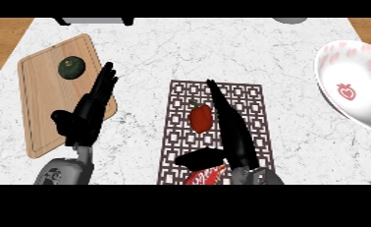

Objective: Pick the bell pepper from the placemat and place it in the bowl

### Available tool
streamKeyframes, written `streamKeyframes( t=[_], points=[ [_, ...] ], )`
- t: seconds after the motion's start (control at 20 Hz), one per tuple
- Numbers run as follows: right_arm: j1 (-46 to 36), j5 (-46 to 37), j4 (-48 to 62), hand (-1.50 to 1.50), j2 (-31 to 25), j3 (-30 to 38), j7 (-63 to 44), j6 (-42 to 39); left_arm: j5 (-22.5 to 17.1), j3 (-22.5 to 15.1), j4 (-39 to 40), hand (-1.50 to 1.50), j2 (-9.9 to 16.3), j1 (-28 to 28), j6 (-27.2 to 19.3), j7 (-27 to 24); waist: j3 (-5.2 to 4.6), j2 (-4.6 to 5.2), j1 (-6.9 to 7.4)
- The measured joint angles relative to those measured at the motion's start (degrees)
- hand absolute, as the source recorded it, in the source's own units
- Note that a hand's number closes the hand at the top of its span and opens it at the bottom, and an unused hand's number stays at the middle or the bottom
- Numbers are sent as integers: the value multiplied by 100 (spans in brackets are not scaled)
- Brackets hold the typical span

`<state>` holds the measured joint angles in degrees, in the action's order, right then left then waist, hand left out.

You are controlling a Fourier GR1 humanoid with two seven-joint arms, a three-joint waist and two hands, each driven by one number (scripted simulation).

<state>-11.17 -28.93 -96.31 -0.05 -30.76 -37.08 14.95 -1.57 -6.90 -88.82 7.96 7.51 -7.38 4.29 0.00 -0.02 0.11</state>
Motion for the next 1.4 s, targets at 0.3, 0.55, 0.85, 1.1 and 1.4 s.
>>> streamKeyframes(
  t=[0.3,0.55,0.85,1.1,1.4],
  points=[
    [-5,258,419,-150,3,-104,278,407,137,83,-115,0,-106,32,62,177,0,1,0],
    [-38,353,962,-150,-5,-34,768,602,200,166,-39,0,-229,84,94,170,0,2,-2],
    [-325,-39,1568,-150,-55,80,552,622,222,261,7,0,-221,205,177,224,-1,3,0],
    [-653,-25,2133,-150,-14,48,555,627,318,269,49,0,-335,219,142,180,0,5,9],
    [-887,61,2603,150,-54,-190,1016,470,379,282,108,0,-392,272,183,171,-9,-11,9]
  ],
)
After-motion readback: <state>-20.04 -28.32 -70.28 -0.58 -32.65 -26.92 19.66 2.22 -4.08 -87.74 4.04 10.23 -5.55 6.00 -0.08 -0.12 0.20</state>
